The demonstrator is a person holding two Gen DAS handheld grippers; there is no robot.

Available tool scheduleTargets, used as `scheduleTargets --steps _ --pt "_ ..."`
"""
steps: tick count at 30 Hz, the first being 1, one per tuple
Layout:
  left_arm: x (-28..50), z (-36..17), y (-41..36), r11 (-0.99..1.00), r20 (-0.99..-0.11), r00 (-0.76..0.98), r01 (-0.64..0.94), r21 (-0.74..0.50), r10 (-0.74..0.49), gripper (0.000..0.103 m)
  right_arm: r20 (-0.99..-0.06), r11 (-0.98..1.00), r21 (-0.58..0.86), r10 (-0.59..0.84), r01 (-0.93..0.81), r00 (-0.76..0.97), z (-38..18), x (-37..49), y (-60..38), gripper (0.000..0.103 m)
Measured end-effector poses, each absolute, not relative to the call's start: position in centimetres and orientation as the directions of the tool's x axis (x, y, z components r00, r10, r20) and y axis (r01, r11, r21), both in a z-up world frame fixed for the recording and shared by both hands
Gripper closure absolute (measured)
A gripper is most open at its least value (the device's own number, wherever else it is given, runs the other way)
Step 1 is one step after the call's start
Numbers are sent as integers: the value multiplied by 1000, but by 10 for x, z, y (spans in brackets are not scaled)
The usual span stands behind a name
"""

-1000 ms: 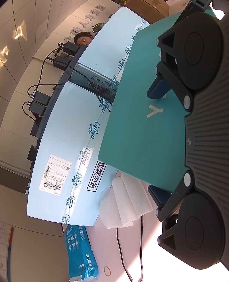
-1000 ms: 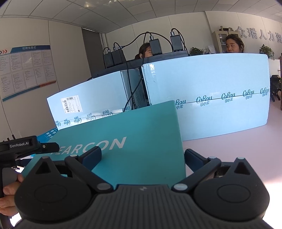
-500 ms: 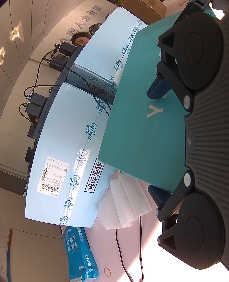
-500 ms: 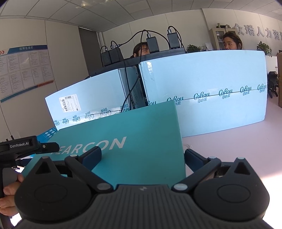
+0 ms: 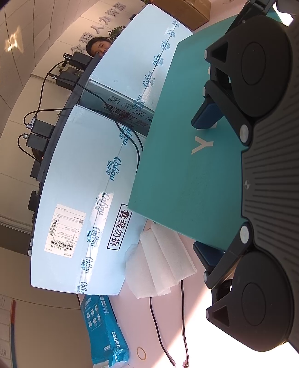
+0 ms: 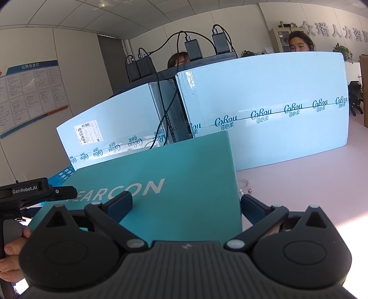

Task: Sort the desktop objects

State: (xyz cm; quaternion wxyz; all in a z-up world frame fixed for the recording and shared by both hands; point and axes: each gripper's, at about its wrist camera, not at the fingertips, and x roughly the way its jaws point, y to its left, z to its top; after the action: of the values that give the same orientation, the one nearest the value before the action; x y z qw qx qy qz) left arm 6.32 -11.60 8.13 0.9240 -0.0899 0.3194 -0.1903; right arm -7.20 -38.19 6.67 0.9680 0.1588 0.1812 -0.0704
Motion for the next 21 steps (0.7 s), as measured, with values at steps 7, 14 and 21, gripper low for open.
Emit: scheduleTargets --steps 7,14,21 --pt "69 84 -117 915 -581 708 279 -293 -402 0 -375 940 281 -78 193 924 69 -70 -383 1" --pt "73 89 -122 918 -587 707 284 -276 -395 0 -384 934 301 -65 191 921 69 -66 -387 1" --pt "75 86 -129 919 -610 687 297 -259 -394 0 -409 926 319 -58 202 911 66 -65 -395 1"
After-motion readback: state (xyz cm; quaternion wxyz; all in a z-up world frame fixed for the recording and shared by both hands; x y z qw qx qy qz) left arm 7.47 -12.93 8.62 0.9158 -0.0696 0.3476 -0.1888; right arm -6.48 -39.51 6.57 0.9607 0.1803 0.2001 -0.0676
